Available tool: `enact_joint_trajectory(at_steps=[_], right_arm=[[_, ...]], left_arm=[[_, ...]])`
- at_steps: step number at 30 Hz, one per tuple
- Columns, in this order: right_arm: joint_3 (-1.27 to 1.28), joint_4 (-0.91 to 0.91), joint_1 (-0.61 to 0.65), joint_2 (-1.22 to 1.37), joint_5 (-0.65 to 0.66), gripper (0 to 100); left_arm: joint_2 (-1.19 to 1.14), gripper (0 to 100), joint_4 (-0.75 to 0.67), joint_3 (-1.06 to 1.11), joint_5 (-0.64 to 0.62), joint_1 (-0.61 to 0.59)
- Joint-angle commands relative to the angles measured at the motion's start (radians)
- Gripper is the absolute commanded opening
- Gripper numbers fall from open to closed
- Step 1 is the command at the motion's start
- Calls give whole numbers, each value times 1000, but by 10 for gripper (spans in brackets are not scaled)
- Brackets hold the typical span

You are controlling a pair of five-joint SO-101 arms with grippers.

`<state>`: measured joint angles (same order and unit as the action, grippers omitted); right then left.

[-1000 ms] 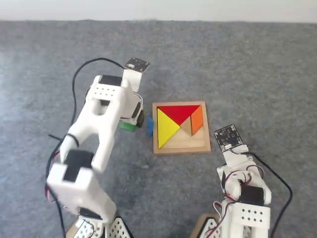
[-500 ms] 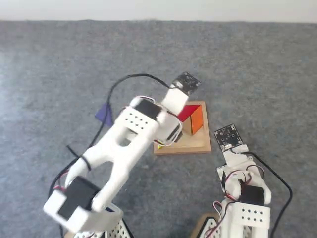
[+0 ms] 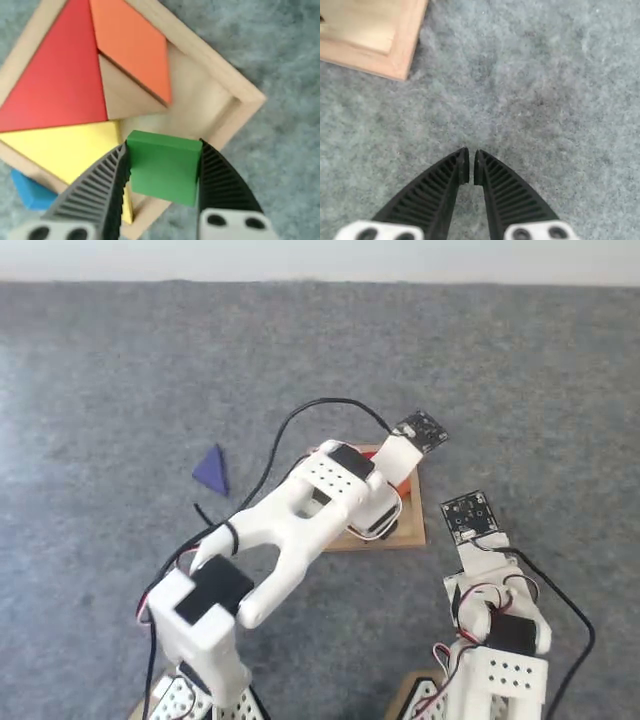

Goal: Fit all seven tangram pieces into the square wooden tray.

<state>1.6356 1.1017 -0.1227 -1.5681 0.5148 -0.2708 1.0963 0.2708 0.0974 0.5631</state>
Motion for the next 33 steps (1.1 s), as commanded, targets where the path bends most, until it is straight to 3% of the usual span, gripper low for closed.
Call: enact_joint_trajectory(at_steps=[1, 6, 24, 33], right_arm=[[-31, -16, -10, -10, -12, 37], [-29, -16, -10, -10, -12, 37], [-25, -13, 27, -10, -11, 37], [-25, -13, 27, -10, -11, 37]], left_arm=[[-14, 152, -17, -67, 12, 3], [-14, 270, -11, -67, 12, -21], [-20, 272, -49, -120, 34, -123], [-12, 272, -20, -99, 34, -95]])
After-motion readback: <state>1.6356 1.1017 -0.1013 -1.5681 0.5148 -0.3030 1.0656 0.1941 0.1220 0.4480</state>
